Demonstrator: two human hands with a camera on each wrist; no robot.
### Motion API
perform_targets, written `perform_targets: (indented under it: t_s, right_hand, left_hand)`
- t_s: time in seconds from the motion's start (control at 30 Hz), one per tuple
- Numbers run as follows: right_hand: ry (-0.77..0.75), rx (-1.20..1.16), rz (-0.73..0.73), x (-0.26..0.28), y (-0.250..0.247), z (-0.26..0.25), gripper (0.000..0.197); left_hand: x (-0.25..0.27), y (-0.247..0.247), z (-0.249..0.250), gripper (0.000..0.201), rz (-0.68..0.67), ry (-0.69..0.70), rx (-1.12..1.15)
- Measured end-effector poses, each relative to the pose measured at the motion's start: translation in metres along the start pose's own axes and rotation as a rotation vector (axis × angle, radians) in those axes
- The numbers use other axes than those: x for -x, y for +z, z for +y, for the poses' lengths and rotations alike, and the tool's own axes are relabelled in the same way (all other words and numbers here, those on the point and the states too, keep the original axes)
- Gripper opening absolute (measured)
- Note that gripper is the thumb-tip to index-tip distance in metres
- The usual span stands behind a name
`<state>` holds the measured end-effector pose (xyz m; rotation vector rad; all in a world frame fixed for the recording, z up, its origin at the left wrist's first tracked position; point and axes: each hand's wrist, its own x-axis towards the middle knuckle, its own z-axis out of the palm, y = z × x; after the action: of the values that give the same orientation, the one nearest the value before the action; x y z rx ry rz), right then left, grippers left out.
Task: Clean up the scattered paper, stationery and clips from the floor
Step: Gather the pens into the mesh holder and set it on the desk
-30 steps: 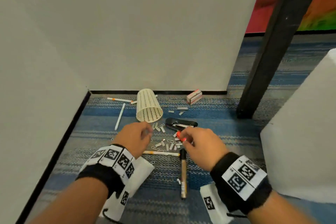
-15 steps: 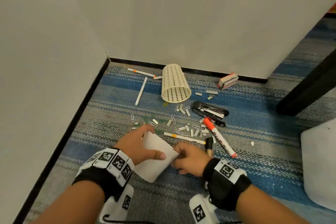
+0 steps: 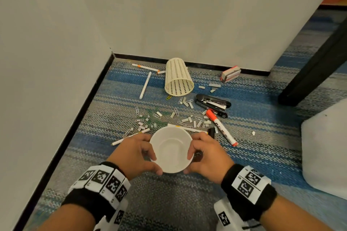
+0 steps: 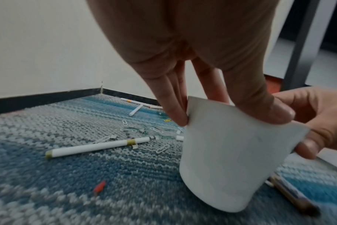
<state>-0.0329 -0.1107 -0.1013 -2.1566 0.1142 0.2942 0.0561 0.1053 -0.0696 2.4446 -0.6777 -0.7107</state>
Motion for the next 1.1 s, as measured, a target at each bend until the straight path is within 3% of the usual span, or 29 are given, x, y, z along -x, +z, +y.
perform_targets:
  t_s: [0.1,0.4,0.53,0.6,0.7,0.8,0.93,1.1]
  right_hand:
    - [-0.039,0.063,0.015,0.013,0.011,0.005,0.031]
    - [-0.028,0.075,-0.021,0.019,0.019,0.007,0.031]
    - [-0.07,0.042,-0.067,0.019,0.015,0.009,0.024]
    - [-0.072,-0.02,-0.037,0.014,0.004,0.011,0.038]
    - [0.032,-0.073,0.077,-0.011,-0.023,0.014,0.046]
    - [0.046,0.065,0.16,-0.058,-0.047,0.014,0.036]
    - [0.102,0.326,0.134,-0.125,-0.061,0.012,0.041]
    - [0.208,0.502,0.05,-0.177,-0.066,0.002,0.059]
  left_hand:
    - [0.008,0.004,0.003,0.035,-0.071,-0.023,-0.066]
    - [0.011,0.009,-0.002,0.027,-0.095,-0.066,-0.096]
    - [0.008,0.008,-0.005,0.037,-0.1,-0.059,-0.046]
    - [0.005,0.002,-0.005,0.044,-0.071,-0.08,0.047]
    - [-0.009,-0.011,-0.006,0.046,0.095,-0.093,0.172]
    - [-0.044,-0.029,-0.007,0.03,0.192,-0.08,0.033]
    - [-0.1,-0.047,-0.005,0.014,0.144,-0.037,-0.107]
    - [-0.155,-0.044,-0.004,0.035,-0.009,-0.162,-0.21]
